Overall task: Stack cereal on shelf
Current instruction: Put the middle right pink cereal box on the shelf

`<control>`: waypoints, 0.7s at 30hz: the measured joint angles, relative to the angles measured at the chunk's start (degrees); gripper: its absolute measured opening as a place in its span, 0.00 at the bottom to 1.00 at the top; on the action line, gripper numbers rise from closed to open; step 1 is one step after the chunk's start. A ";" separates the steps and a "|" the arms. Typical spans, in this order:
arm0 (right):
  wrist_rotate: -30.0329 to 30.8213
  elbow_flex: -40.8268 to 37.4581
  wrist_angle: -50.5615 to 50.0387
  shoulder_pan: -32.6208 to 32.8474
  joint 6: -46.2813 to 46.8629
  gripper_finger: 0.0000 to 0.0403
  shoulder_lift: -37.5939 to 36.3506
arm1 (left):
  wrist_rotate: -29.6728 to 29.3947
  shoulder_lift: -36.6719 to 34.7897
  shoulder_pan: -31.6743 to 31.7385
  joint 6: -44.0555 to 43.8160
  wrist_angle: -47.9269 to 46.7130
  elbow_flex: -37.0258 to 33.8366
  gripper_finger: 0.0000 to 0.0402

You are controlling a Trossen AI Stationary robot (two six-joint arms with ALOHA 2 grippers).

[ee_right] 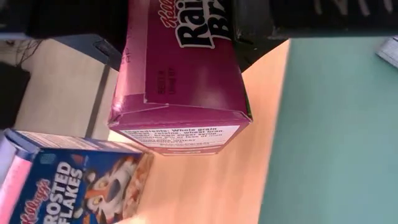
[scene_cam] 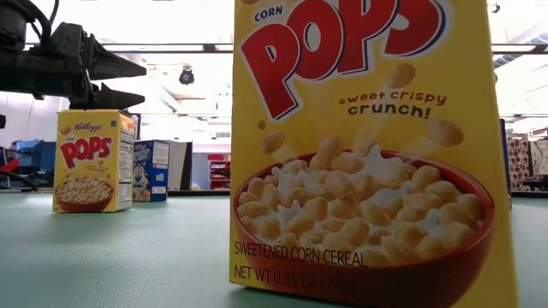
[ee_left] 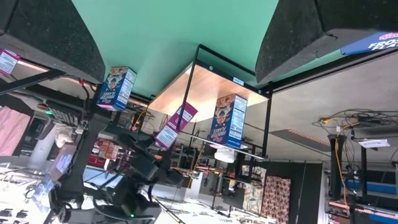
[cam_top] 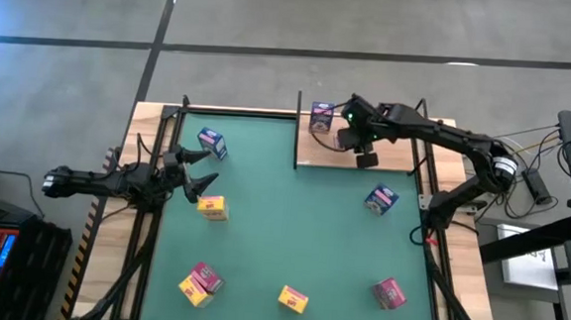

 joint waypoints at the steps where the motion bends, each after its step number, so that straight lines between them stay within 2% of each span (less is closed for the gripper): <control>1: 0.00 0.04 0.22 -0.81 -0.99 0.35 0.00 | 0.02 0.00 0.00 0.01 0.00 0.00 1.00; 11: -2.07 0.04 1.31 -9.52 -1.96 0.35 3.34 | 0.01 0.01 0.02 0.00 0.00 0.00 1.00; 21: -2.43 5.17 1.00 -11.26 -2.10 0.36 9.64 | 0.00 0.00 0.02 0.02 0.00 0.00 1.00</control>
